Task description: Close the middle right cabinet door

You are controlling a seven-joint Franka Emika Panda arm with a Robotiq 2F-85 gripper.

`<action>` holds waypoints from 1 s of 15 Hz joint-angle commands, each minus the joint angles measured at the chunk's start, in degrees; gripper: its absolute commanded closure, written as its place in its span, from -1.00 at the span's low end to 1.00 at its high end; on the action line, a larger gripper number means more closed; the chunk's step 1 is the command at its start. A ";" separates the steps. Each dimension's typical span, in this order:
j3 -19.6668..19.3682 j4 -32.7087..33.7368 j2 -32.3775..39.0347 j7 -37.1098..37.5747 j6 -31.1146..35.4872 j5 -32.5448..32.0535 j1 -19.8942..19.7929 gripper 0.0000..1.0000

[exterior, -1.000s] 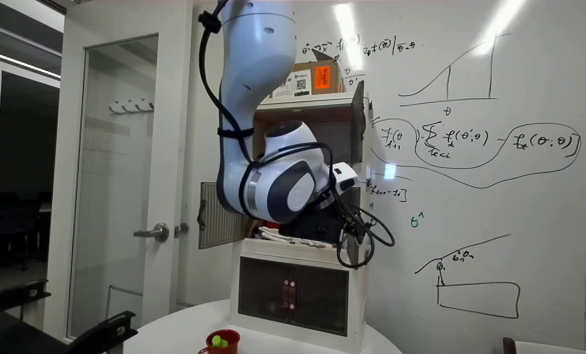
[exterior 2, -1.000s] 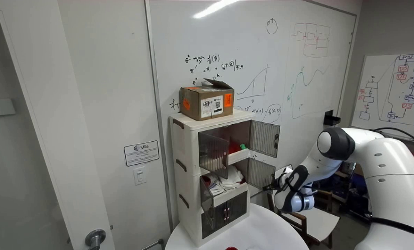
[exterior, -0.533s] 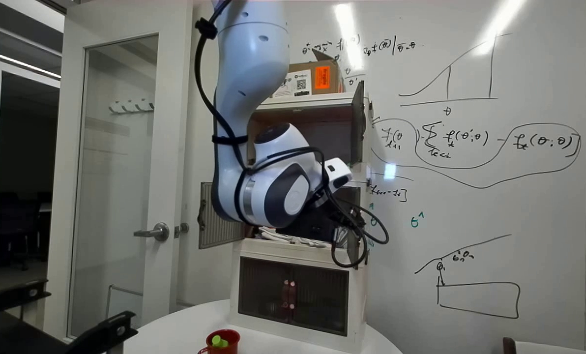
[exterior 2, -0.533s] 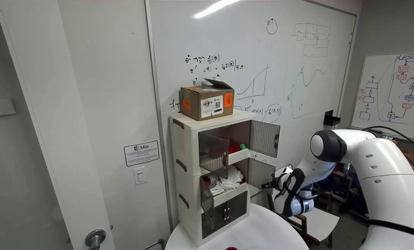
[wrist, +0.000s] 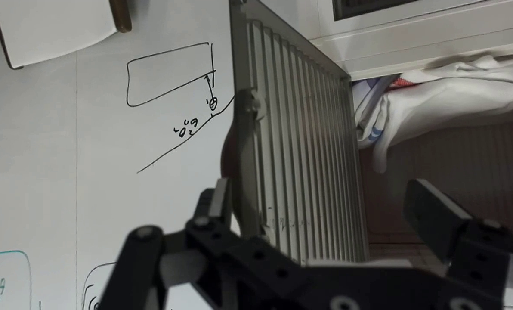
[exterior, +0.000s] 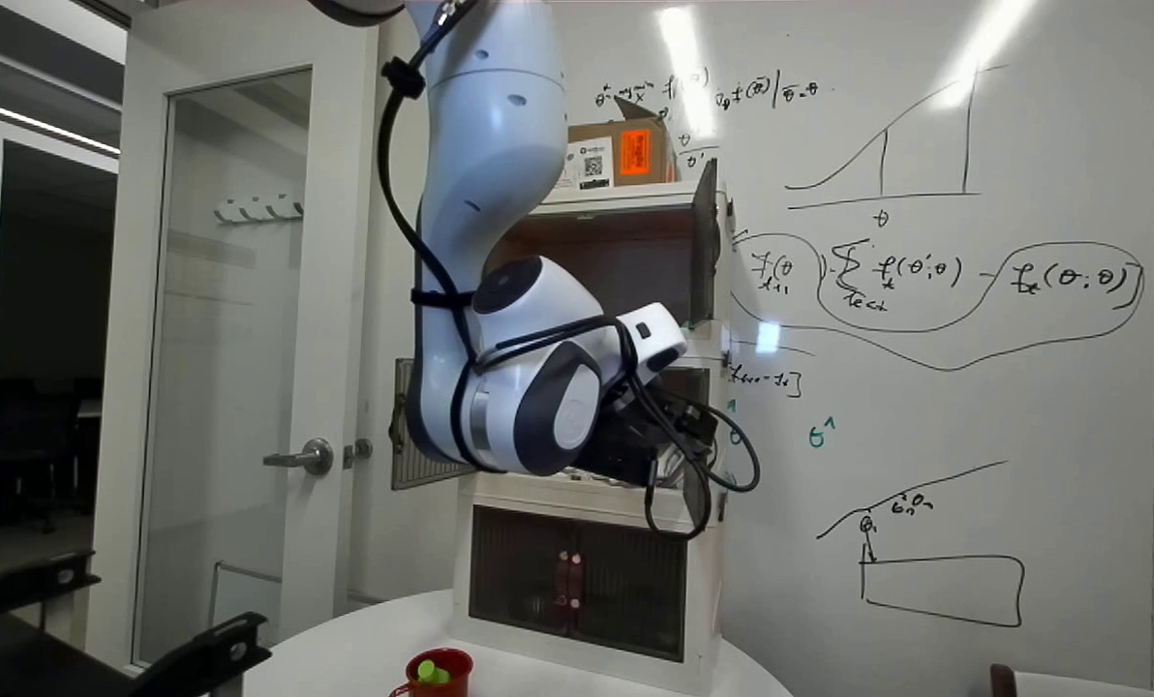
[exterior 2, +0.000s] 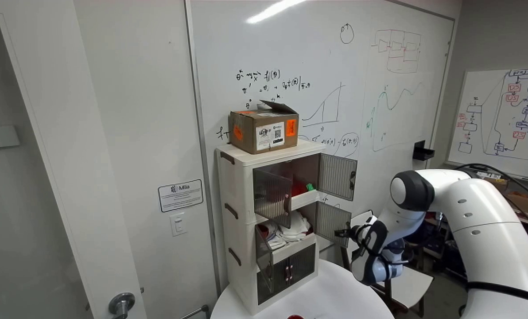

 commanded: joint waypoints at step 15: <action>-2.15 -0.76 1.92 -0.31 -0.72 -3.98 10.46 -1.00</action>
